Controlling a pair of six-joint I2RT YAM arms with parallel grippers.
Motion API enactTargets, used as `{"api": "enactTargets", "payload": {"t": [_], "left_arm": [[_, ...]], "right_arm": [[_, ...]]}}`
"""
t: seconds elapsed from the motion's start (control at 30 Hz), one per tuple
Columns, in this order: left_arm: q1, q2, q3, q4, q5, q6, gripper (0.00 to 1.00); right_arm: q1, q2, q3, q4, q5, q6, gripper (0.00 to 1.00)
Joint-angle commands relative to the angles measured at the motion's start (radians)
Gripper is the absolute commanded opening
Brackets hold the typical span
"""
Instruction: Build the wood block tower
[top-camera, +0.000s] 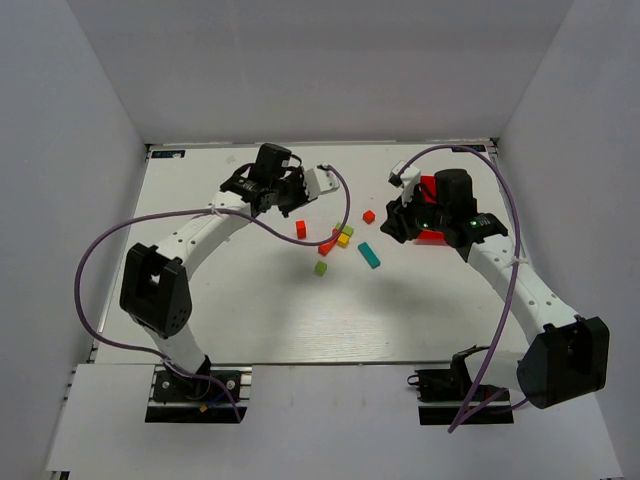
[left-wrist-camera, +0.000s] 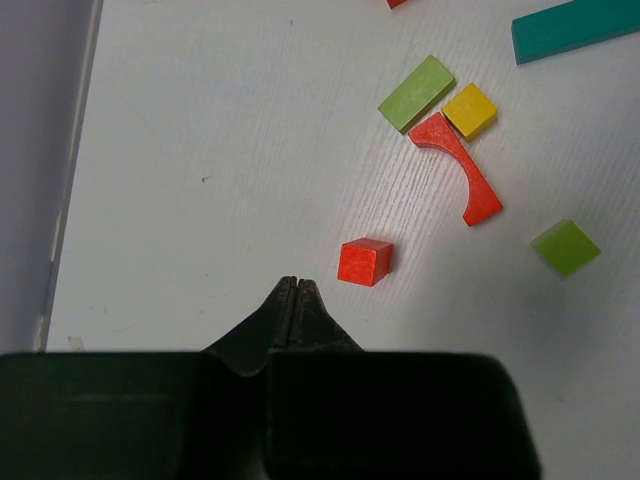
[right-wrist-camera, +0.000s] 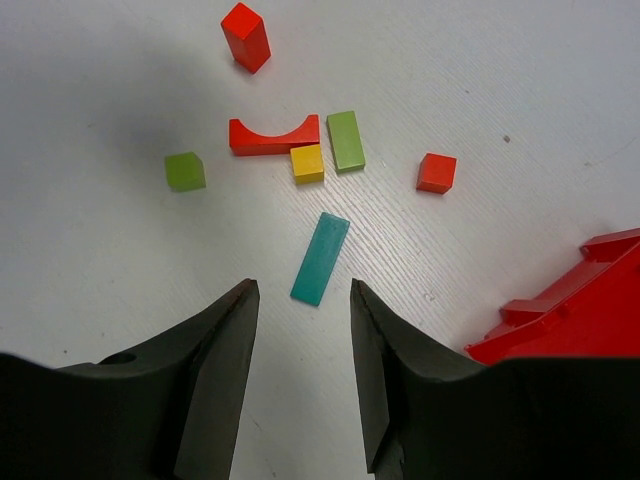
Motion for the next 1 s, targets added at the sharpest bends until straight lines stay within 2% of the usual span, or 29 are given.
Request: {"api": "enactTargets", "payload": {"t": [0.0,0.23,0.4,0.6,0.87,0.97], "left_arm": [[-0.004,0.033,-0.013,0.017,-0.003,-0.028,0.01],[-0.004,0.154,0.023,0.017,-0.003,-0.169,0.0],[-0.004,0.241,0.074,0.007,-0.06,-0.241,0.0],[-0.004,0.206,0.036,0.098,-0.075,-0.261,0.0],[-0.004,0.165,0.017,0.121,-0.078,-0.261,0.0],[-0.004,0.165,0.008,0.151,-0.129,-0.271,0.0]], "right_arm": [[0.0,0.001,-0.001,0.023,-0.003,-0.012,0.48],[0.003,0.006,-0.003,0.02,-0.007,-0.014,0.48],[0.003,0.0,-0.004,0.02,-0.012,-0.017,0.48],[0.004,0.006,-0.004,0.02,-0.015,-0.018,0.48],[0.003,0.006,-0.003,0.02,-0.018,-0.017,0.48],[0.003,0.009,-0.003,0.018,-0.018,-0.018,0.48]]}}
